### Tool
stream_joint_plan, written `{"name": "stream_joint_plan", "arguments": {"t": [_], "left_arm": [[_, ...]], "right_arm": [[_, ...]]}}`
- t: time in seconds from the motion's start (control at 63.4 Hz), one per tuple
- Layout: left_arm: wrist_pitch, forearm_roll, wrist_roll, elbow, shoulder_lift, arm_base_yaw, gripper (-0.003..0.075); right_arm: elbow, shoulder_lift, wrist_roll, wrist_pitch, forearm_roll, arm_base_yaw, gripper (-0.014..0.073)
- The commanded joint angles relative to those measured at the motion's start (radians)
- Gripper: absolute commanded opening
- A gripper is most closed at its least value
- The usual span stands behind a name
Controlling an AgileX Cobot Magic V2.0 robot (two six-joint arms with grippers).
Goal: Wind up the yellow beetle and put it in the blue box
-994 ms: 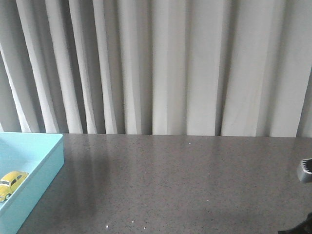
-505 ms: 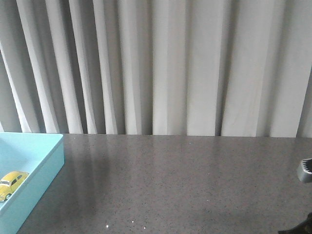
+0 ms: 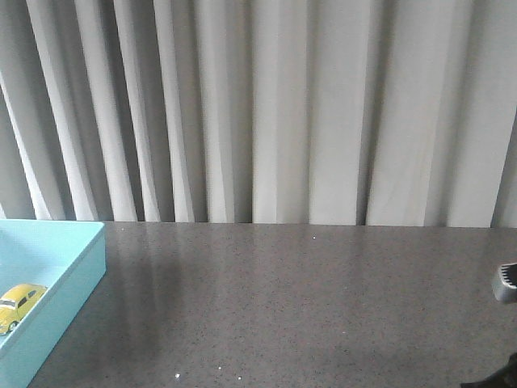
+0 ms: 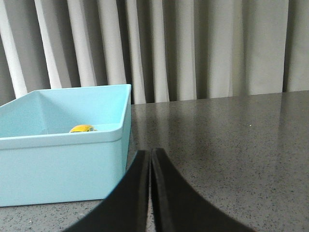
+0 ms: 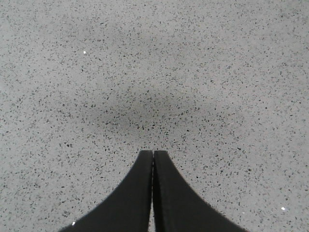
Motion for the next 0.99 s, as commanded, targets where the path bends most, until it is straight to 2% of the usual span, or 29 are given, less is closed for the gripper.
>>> {"name": "stream_joint_plan", "arguments": {"t": [0.0,0.647,0.695,0.789,0.979], "left_arm": [[-0.078,-0.005,-0.009,-0.01,-0.017,-0.001,-0.0006],[-0.078,-0.005,-0.009,-0.01,-0.017,-0.001,-0.0005],[-0.078,-0.005,-0.009,-0.01,-0.017,-0.001,-0.0005],[-0.078,-0.005,-0.009,-0.01,-0.017,-0.001,-0.0005],[-0.078,-0.005,-0.009,-0.01,-0.017,-0.001,-0.0005]], "right_arm": [[-0.024,-0.018,-0.001,-0.045,-0.007,-0.002,-0.0007],[-0.023,-0.02,-0.001,-0.051,-0.008,0.001,-0.0007],[-0.018,-0.043,-0.002,-0.062,-0.045,-0.009,-0.0007],[0.043,-0.112,-0.001,-0.147,-0.06,-0.059,-0.0007],[0.273,-0.385,0.0,-0.451,-0.033,-0.183,-0.0007]]}}
